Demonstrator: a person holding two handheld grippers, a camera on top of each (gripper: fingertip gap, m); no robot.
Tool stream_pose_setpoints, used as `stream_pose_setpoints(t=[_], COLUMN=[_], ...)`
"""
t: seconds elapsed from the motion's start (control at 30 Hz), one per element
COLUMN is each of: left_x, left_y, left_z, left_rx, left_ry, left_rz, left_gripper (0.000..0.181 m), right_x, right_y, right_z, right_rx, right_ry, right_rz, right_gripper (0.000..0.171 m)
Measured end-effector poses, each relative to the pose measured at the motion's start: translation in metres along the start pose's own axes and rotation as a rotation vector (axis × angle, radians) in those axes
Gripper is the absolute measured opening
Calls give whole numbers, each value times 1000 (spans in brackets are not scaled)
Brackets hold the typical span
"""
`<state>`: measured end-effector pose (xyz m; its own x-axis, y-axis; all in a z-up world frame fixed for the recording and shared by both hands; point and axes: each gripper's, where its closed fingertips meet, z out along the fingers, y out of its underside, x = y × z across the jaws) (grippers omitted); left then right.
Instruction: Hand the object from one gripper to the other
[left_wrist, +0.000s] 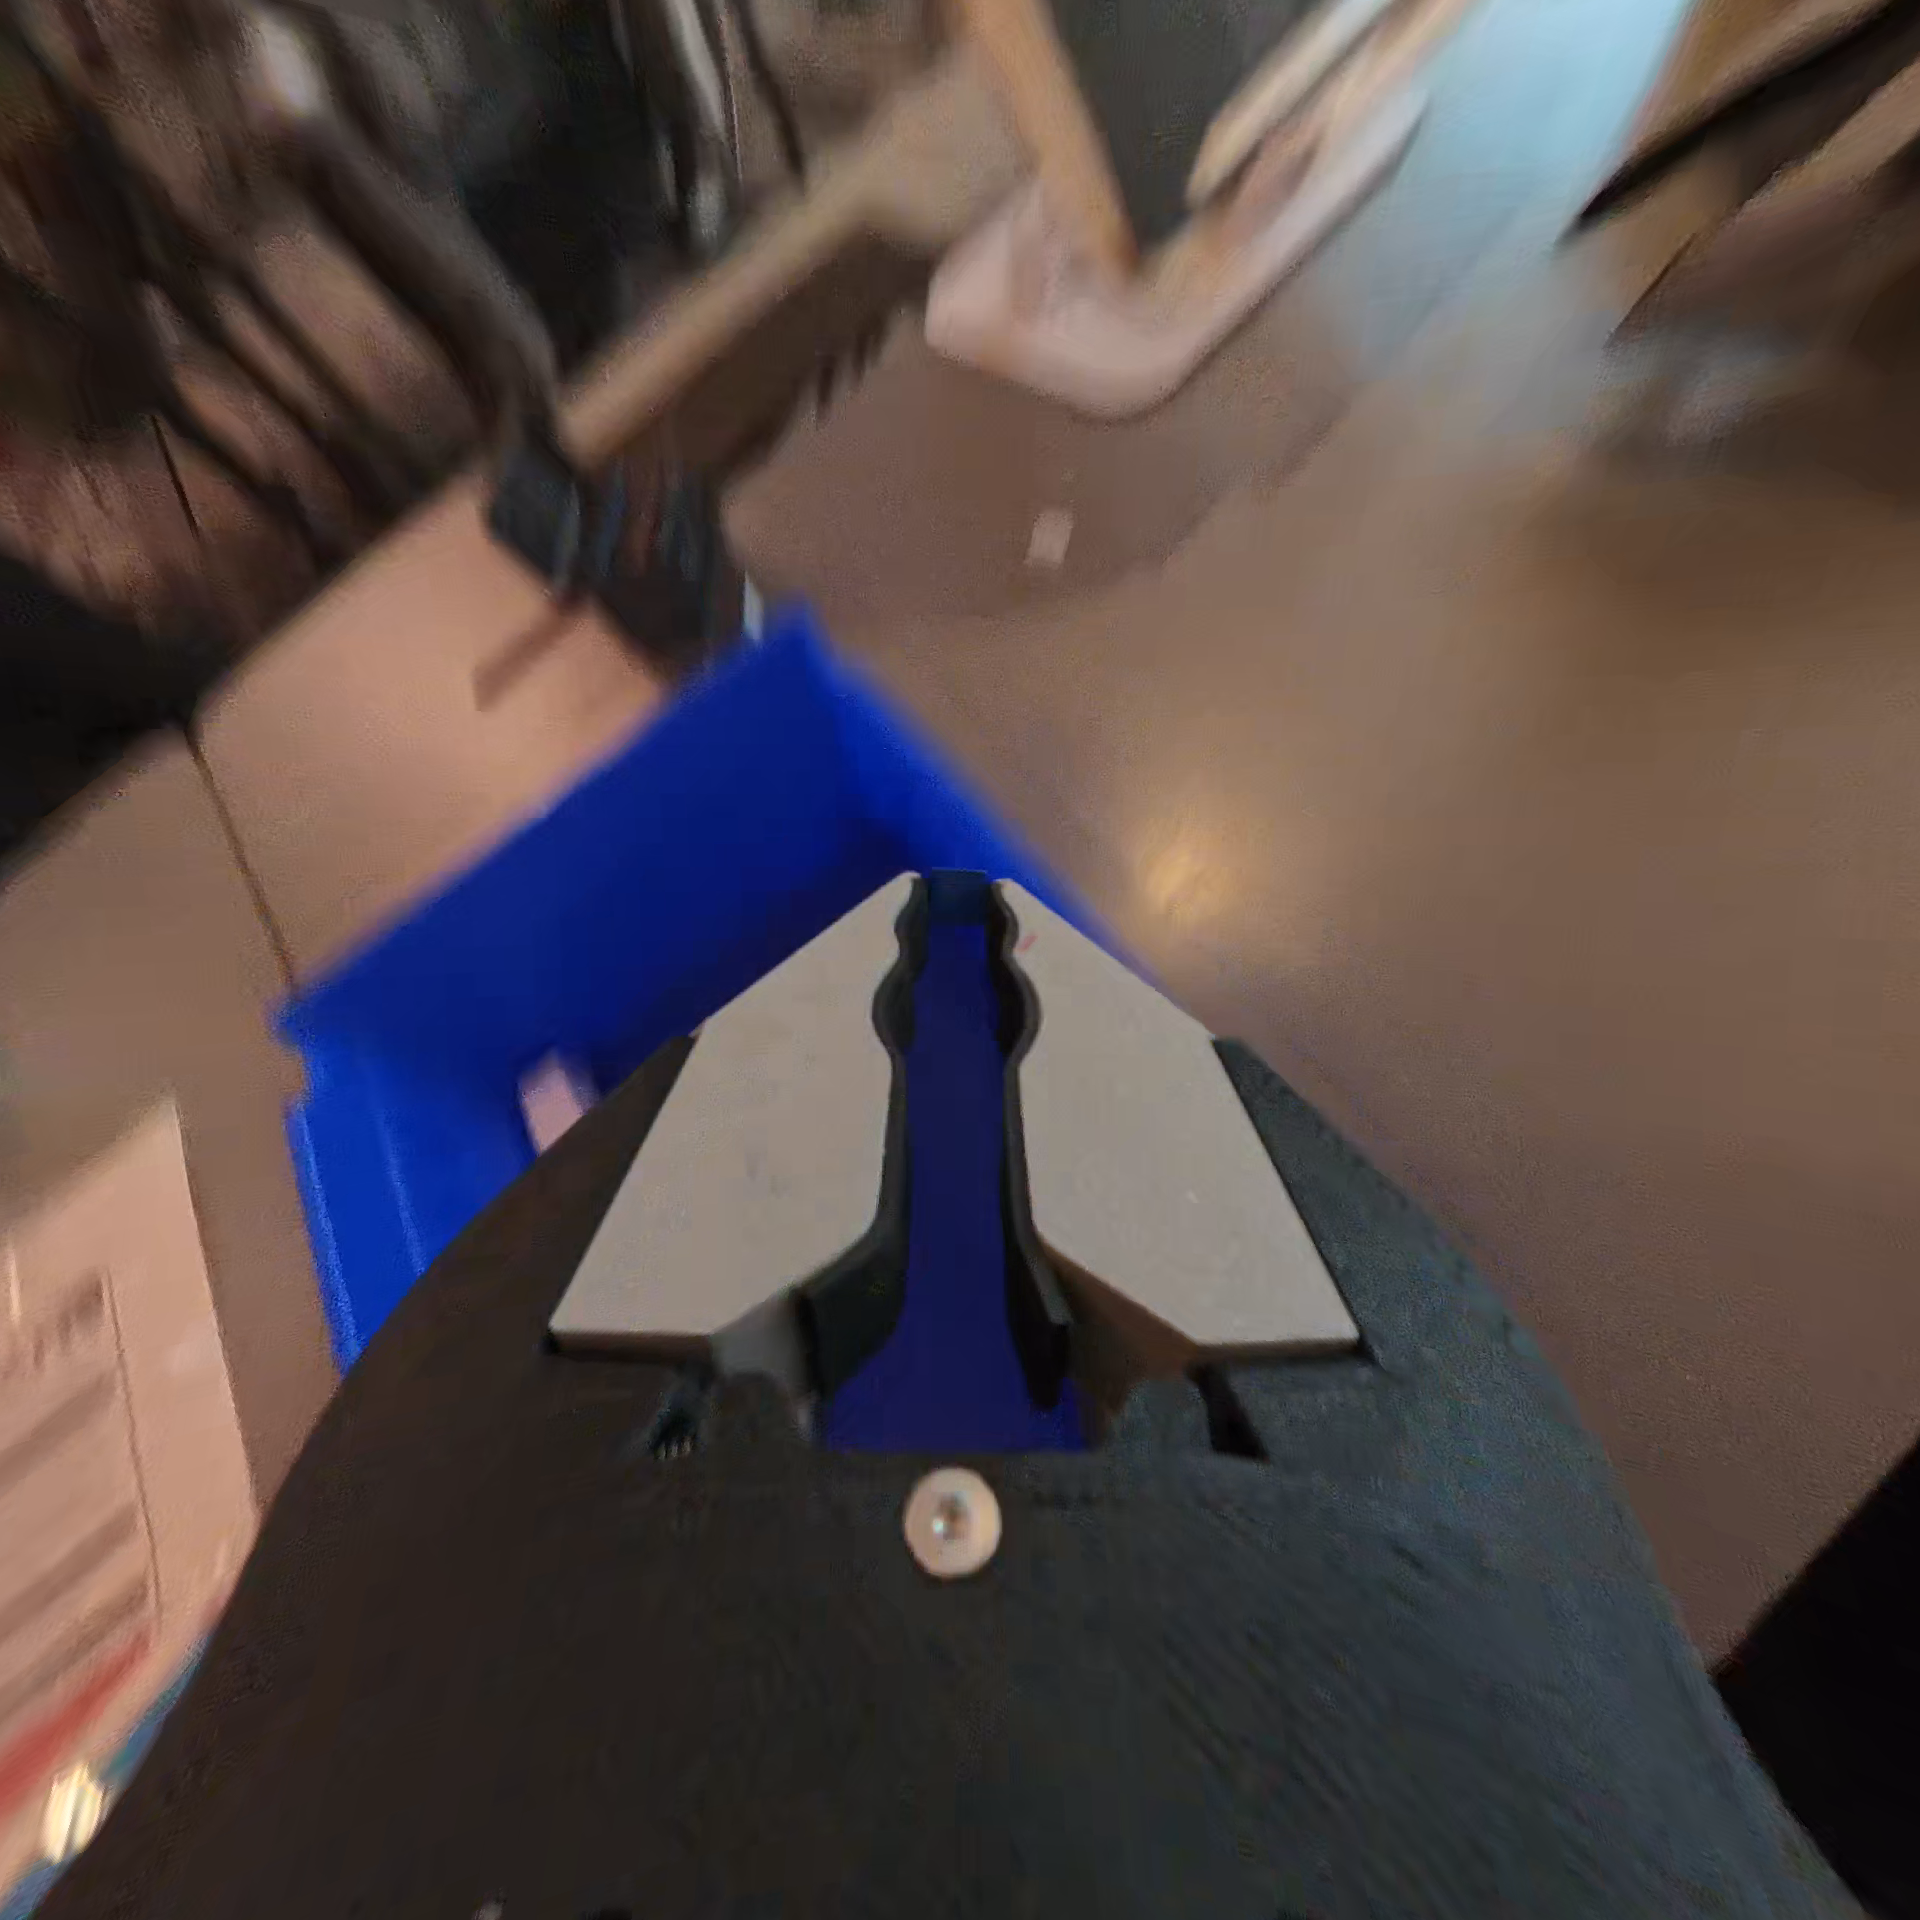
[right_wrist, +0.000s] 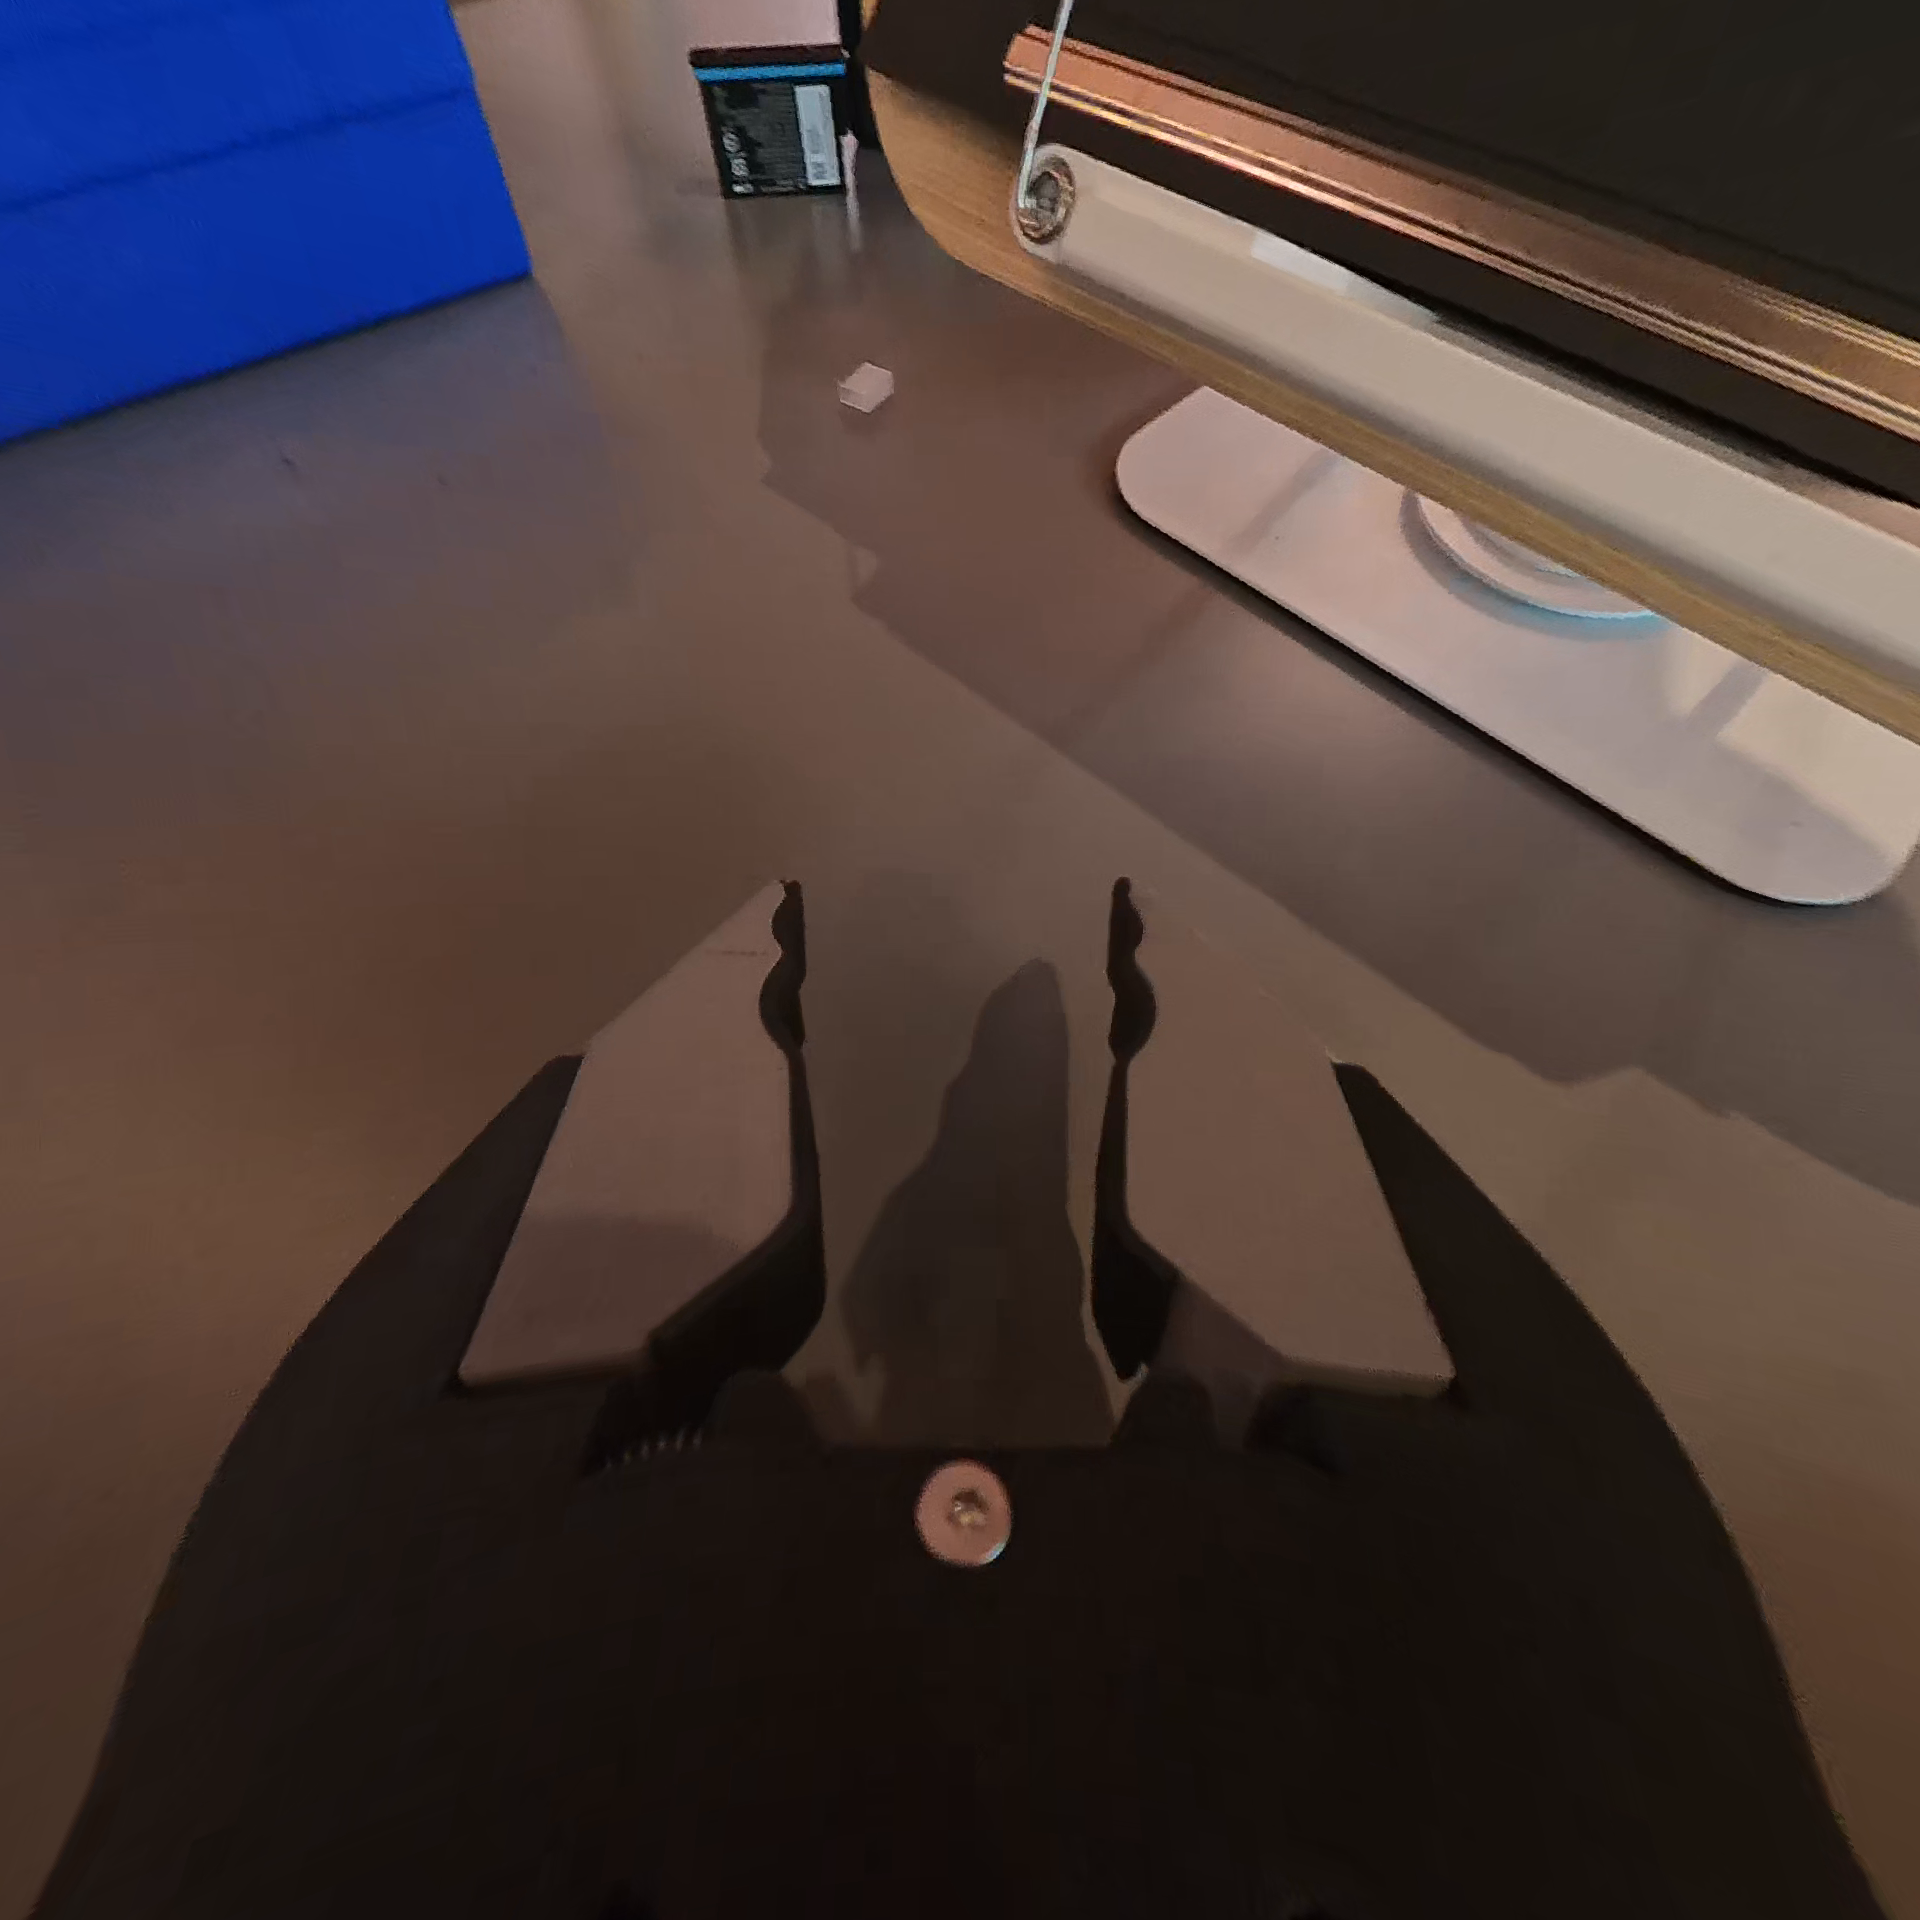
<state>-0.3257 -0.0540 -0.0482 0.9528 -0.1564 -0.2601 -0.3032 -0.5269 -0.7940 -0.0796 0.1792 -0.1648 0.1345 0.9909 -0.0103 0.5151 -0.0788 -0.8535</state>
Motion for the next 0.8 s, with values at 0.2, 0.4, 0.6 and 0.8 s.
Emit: stream_pose_setpoints(t=[0.2,0.4,0.6,0.8], left_x=[107,153,181,191], left_y=[-126,-130,-129,-120], left_z=[33,157,215,224], left_rx=[402,426,440,441], left_ry=[34,-173,-246,-204], left_rz=[227,469,718,767], left_gripper=[8,9,8,8], right_x=[-11,-7,-10,-13], right_y=[-21,-46,-56,-55], right_z=[16,-1,-17,-14], right_rx=[66,229,312,301], right_ry=[-106,-217,-267,-351], right_rz=[-55,-14,-43,52], right_gripper=[49,46,38,31])
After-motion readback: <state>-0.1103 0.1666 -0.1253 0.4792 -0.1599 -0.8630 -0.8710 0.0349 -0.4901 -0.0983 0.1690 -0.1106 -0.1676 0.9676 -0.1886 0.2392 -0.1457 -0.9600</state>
